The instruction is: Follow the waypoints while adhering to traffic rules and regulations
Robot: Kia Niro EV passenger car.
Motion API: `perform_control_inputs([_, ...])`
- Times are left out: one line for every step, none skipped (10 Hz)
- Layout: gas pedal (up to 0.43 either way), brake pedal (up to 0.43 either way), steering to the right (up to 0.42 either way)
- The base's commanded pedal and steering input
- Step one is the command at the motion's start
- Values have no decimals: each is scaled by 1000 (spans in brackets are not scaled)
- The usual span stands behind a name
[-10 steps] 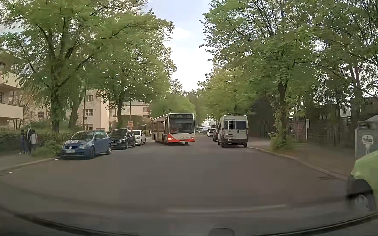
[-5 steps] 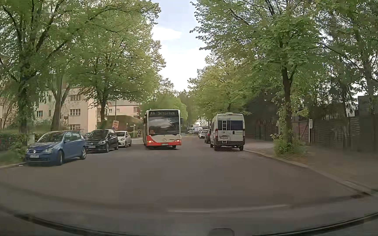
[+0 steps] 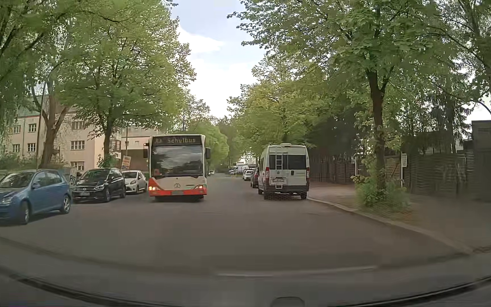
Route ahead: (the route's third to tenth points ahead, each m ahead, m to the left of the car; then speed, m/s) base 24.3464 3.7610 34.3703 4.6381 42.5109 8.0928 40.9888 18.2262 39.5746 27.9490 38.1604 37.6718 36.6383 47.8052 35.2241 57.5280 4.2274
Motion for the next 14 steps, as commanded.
perform_control_inputs([0, 207, 37])
perform_control_inputs([0, 207, 27])
perform_control_inputs([0, 201, 21])
perform_control_inputs([0, 177, 8])
perform_control_inputs([0, 18, -12])
perform_control_inputs([0, 24, -38])
perform_control_inputs([169, 18, -64])
perform_control_inputs([197, 18, -96])
perform_control_inputs([197, 18, -120])
perform_control_inputs([228, 18, -140])
perform_control_inputs([280, 18, -161])
perform_control_inputs([319, 18, -175])
perform_control_inputs([319, 18, -176])
perform_control_inputs([319, 18, -164])
